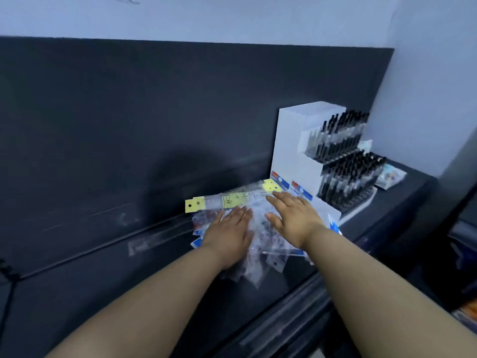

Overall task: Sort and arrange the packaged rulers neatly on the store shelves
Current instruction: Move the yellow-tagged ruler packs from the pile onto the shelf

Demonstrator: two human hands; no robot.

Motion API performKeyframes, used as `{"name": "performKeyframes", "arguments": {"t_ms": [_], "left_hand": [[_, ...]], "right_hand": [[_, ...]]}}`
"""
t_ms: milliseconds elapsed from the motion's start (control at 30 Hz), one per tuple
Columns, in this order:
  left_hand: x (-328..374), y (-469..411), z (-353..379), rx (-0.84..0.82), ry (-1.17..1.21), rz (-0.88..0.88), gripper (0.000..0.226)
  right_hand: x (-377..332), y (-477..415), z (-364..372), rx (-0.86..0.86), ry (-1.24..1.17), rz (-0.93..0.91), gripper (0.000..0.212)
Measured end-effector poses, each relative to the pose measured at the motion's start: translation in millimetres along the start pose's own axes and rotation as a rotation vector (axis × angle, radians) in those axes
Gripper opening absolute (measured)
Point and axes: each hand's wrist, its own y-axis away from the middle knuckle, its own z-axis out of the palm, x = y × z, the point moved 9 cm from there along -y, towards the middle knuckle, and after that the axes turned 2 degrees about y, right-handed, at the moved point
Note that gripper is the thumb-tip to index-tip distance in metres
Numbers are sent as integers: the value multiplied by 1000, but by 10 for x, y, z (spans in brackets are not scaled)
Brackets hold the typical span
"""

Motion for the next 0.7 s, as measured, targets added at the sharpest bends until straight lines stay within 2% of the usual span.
{"name": "performKeyframes", "arguments": {"t_ms": [200,300,467,700], "left_hand": [[-135,-222,70,-38,1,-261,56],[-261,-186,-28,1,22,-360,56],[-514,-72,-57,-27,-12,-459,58],[-711,-31,-78,-16,-14,-538,56]], "right_hand": [[-31,-673,116,-38,-6,-277,52],[-157,-925,153,-61,-52,-340,49],[-393,-1239,293,-153,-56,-389,47],[-412,-1435,450,-220,7,-345,55]]}}
